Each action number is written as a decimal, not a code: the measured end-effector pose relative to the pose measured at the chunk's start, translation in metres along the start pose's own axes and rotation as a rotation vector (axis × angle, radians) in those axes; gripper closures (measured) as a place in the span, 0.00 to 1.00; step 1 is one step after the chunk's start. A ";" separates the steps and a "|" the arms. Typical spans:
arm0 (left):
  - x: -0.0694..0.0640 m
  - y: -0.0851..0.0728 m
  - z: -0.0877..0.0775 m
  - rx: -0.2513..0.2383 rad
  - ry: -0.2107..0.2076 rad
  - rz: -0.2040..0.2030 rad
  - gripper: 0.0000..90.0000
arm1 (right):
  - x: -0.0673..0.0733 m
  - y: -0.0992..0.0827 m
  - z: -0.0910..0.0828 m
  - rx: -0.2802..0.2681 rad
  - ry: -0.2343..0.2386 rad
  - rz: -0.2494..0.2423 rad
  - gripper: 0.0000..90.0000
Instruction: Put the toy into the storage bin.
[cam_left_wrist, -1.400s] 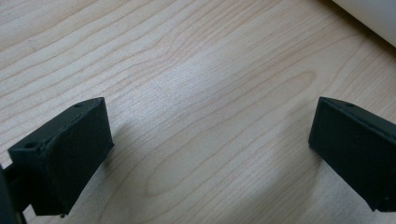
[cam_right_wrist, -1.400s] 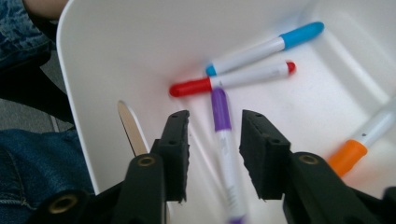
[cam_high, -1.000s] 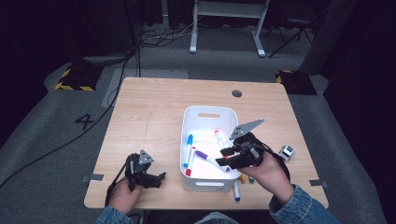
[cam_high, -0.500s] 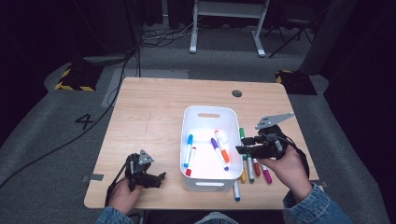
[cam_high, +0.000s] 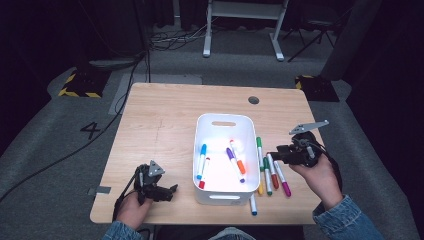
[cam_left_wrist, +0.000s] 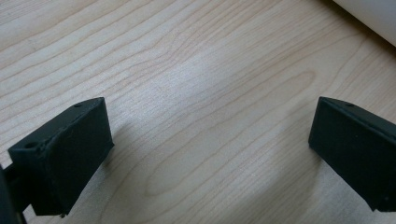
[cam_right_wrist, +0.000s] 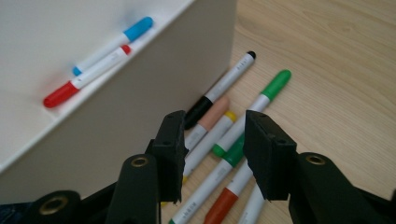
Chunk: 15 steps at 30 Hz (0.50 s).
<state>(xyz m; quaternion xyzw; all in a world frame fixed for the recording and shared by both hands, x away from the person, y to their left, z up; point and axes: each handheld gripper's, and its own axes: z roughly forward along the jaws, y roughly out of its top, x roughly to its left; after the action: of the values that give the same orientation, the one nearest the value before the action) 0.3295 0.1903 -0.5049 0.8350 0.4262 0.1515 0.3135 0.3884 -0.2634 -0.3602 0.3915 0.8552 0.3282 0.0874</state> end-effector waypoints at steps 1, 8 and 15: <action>0.000 0.000 0.000 0.000 0.001 0.002 0.00 | -0.004 -0.002 0.002 0.005 -0.010 0.005 0.66; 0.000 0.000 0.000 0.000 0.000 0.002 0.00 | -0.024 -0.019 0.015 0.049 -0.059 0.061 0.66; 0.000 0.000 0.000 0.000 0.000 0.002 0.00 | -0.038 -0.035 0.030 0.102 -0.074 0.097 0.66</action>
<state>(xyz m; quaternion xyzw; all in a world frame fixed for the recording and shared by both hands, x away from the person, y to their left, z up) 0.3295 0.1904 -0.5048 0.8354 0.4254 0.1519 0.3131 0.4046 -0.2928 -0.4089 0.4484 0.8470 0.2733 0.0829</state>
